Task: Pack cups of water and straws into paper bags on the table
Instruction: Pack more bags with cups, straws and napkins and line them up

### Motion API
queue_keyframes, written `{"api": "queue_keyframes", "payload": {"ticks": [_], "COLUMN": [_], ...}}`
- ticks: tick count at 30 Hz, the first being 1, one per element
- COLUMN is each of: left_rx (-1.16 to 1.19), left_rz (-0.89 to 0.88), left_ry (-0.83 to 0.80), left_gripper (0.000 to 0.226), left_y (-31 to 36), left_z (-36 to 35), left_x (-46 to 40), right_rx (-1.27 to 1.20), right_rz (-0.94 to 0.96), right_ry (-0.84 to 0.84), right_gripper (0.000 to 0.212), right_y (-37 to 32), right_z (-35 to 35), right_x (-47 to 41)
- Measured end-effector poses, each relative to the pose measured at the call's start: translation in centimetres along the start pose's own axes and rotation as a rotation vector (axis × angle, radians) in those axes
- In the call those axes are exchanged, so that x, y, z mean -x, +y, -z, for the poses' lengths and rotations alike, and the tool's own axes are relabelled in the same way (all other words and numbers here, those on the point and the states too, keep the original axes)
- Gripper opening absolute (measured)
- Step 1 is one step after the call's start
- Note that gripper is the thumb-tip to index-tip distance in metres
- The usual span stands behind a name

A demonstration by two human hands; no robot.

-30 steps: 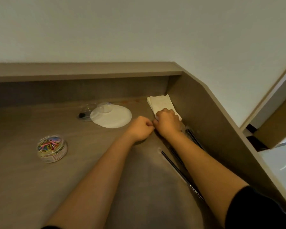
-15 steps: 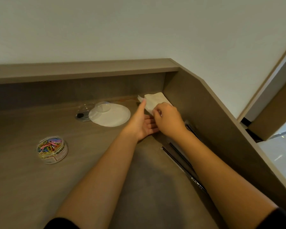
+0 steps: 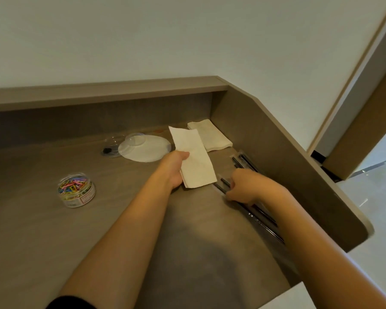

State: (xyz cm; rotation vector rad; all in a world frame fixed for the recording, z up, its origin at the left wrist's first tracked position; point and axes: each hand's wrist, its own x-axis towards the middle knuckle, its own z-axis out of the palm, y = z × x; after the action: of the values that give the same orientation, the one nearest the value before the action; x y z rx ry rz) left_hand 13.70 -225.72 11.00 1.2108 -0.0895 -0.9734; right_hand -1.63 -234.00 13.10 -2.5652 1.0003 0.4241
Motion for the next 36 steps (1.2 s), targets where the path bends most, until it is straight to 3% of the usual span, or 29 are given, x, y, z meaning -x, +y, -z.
{"api": "queue_keyframes", "payload": {"ticks": [5, 9, 12, 17, 22, 28, 32, 36], "left_rx": [-0.022, -0.048, -0.058, -0.104, -0.149, -0.135, -0.130, -0.254], "left_rz": [0.024, 0.012, 0.008, 0.021, 0.043, 0.059, 0.001, -0.152], "left_ry": [-0.039, -0.048, -0.061, -0.105, -0.127, -0.224, -0.359, -0.363], "left_gripper": [0.022, 0.018, 0.021, 0.017, 0.019, 0.016, 0.018, 0.016], "left_y": [-0.1, -0.2, -0.4, -0.8, -1.3, -2.0, -2.5, -3.2], "left_z": [0.6, 1.3, 1.6, 1.7, 1.4, 1.1, 1.4, 2.8], "left_x": [0.8, 1.3, 1.6, 2.2, 2.7, 4.3, 6.6, 9.7], "right_rx": [0.088, 0.221, 0.348, 0.435, 0.194, -0.618, -0.770, -0.818], "right_rz": [-0.025, -0.044, -0.011, -0.005, 0.009, 0.112, 0.121, 0.129], "right_ry": [0.101, 0.171, 0.301, 0.353, 0.483, 0.539, 0.510, 0.517], "right_gripper": [0.008, 0.026, 0.009, 0.022, 0.008, 0.013, 0.006, 0.005], "right_y": [-0.4, -1.2, -1.7, -2.0, -1.7, -4.1, -5.6, -6.3], "right_z": [-0.2, -0.3, -0.8, -0.9, 0.7, 2.5, 1.0, -0.9], "right_x": [-0.3, -0.5, -0.6, -0.8, -0.5, 0.4, 1.6, 3.7]}}
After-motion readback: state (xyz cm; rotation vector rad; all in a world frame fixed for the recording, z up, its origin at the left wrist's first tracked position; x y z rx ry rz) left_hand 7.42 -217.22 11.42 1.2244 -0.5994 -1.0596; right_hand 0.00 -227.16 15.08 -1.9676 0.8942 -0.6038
